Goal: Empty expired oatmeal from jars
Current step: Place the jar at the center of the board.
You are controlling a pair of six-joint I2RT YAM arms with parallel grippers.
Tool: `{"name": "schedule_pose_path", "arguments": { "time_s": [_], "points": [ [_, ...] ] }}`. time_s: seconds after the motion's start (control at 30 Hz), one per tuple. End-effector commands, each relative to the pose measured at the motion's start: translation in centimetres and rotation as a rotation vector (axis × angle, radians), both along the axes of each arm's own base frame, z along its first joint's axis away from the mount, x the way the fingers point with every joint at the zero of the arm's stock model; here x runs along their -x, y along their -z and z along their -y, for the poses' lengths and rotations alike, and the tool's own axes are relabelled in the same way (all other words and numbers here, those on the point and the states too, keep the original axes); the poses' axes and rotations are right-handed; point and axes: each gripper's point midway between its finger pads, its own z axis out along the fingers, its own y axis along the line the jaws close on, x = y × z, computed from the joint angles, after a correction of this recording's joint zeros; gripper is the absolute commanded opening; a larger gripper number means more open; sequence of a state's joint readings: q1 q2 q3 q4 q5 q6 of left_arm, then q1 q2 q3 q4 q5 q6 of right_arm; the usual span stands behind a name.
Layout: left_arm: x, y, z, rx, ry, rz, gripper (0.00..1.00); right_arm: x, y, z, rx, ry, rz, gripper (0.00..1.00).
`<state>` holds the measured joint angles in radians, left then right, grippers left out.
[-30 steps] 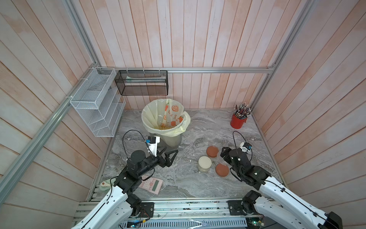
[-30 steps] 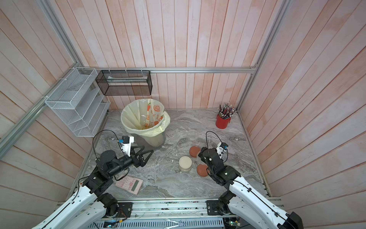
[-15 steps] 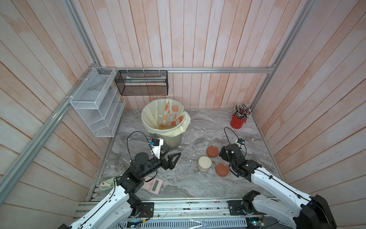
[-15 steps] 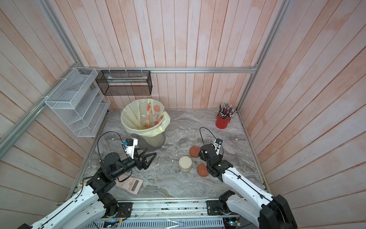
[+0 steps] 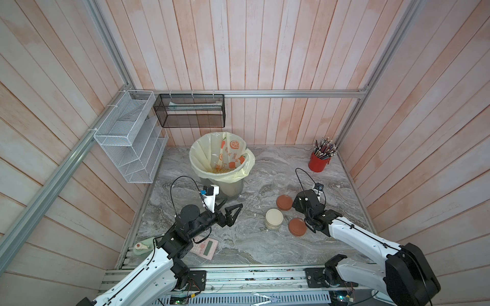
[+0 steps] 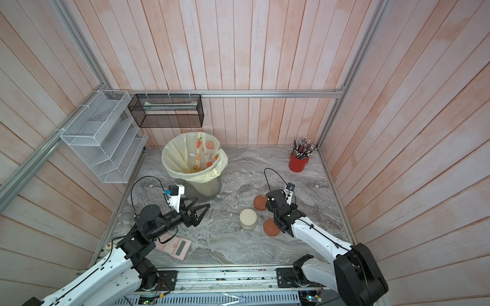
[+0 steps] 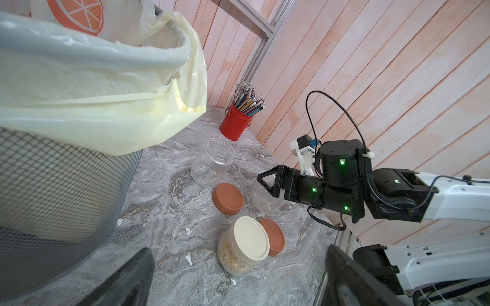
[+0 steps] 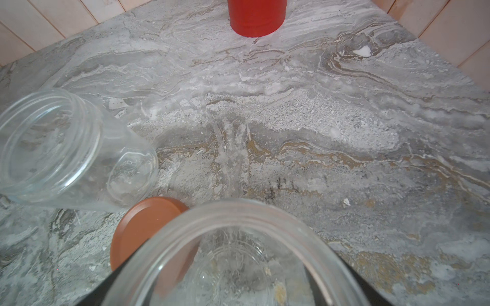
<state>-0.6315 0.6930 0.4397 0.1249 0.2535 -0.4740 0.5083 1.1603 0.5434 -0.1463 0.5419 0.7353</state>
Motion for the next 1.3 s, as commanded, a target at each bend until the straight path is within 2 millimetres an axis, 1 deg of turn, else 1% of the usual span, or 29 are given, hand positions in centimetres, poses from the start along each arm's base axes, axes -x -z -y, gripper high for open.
{"name": "schedule_pose_path", "arguments": {
  "time_s": [0.0, 0.27, 0.53, 0.97, 1.07, 1.27],
  "points": [
    [0.0, 0.2, 0.1, -0.008, -0.001, 0.024, 1.0, -1.7, -2.2, 0.1, 0.011, 0.029, 0.079, 0.41],
    [-0.1, 0.2, 0.0, -0.007, -0.008, 0.031, 1.0, -1.4, -0.9, 0.3, 0.034, 0.028, 0.041, 0.41],
    [0.1, 0.1, -0.2, -0.007, -0.012, 0.037, 1.0, -0.4, 0.4, 0.6, 0.038, 0.034, 0.026, 0.41],
    [-0.1, -0.1, -0.4, -0.003, -0.024, 0.04, 1.0, -0.1, 2.1, -0.5, 0.092, 0.012, -0.024, 0.41],
    [-0.1, -0.2, -0.4, -0.002, -0.025, 0.041, 1.0, 0.2, 2.6, -0.8, 0.093, 0.009, -0.037, 0.42],
    [-0.2, -0.2, -0.5, -0.003, -0.037, 0.042, 1.0, 1.2, 2.9, -1.4, 0.088, 0.011, -0.041, 0.43]
  ]
}}
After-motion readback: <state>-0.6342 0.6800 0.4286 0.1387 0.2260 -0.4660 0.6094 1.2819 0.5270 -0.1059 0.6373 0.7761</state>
